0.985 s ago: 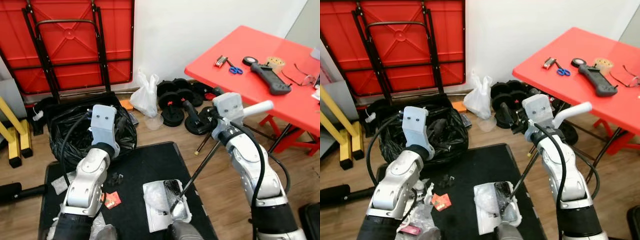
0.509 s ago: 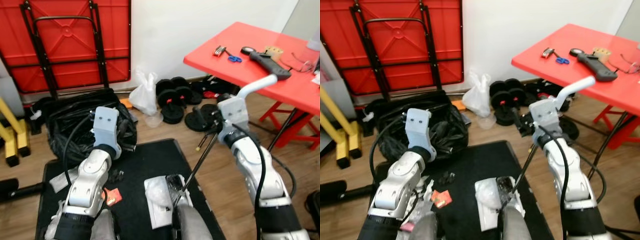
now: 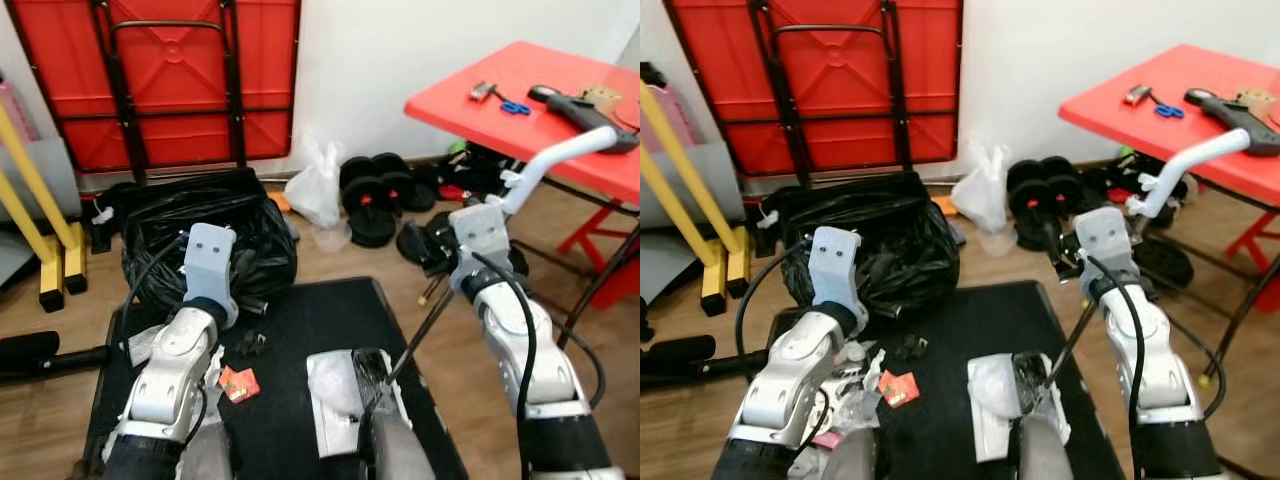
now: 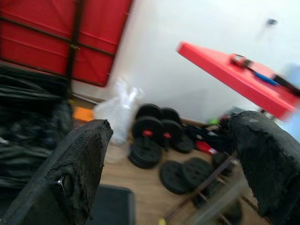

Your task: Sweep floor

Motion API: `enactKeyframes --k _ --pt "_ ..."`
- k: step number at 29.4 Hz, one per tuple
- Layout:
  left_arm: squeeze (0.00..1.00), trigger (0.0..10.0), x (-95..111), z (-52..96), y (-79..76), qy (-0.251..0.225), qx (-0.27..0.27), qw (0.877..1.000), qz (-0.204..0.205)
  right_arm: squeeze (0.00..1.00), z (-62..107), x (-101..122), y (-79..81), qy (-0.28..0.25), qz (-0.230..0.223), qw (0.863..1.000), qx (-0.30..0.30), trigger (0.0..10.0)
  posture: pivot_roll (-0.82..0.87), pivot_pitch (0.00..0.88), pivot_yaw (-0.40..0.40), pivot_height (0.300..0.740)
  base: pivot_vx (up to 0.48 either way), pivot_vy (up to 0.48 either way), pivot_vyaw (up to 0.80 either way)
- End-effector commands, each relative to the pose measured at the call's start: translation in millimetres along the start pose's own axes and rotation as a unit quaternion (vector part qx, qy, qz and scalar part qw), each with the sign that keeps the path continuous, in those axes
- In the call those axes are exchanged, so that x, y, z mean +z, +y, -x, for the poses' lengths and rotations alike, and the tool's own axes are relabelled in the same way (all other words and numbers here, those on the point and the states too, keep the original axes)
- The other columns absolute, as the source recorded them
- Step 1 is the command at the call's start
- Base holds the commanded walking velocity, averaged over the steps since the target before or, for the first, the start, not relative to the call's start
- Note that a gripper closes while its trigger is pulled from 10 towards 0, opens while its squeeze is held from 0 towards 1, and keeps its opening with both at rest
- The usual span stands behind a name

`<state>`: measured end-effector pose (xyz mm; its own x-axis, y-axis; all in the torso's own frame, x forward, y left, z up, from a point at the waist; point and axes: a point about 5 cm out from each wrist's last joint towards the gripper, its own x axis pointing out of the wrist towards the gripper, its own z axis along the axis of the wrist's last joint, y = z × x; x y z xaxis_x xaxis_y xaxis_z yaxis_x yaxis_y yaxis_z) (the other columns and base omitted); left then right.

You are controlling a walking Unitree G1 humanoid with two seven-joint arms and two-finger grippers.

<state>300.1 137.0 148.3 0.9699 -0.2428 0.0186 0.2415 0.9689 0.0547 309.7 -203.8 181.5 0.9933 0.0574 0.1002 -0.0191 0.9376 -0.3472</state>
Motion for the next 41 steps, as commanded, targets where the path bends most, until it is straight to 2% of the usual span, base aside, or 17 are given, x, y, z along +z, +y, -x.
enactKeyframes --k 1,23,27,32,41 --pt "0.00 10.0 -1 0.2 -2.0 0.003 -0.008 1.000 -0.002 0.00 1.3 -5 -3.6 0.010 0.004 1.000 -0.009 10.0 -0.16 0.088 -0.092 0.565 0.000 0.000 0.00" --pt "0.00 10.0 -1 0.1 -1.8 0.001 -0.009 1.000 0.000 0.00 6.4 -25 -21.2 0.044 0.005 0.998 -0.044 10.0 -0.17 0.097 -0.093 0.505 0.000 0.000 0.00" --pt "0.00 10.0 0 1.4 -1.9 0.000 -0.012 1.000 0.002 0.00 11.5 -39 -24.9 0.063 0.000 0.997 -0.053 10.0 -0.16 0.109 -0.093 0.485 0.000 0.000 0.00" --pt "0.00 10.0 1 3.3 -1.8 -0.002 -0.013 1.000 0.003 0.00 13.1 -43 -27.2 0.066 0.000 0.996 -0.055 10.0 -0.16 0.116 -0.093 0.470 0.000 0.000 0.00" --pt "0.00 10.0 2 5.5 -1.7 -0.005 -0.013 1.000 0.008 0.00 7.4 -53 -26.2 0.070 -0.026 0.996 -0.054 10.0 -0.15 0.133 -0.098 0.440 0.000 0.000 0.00"
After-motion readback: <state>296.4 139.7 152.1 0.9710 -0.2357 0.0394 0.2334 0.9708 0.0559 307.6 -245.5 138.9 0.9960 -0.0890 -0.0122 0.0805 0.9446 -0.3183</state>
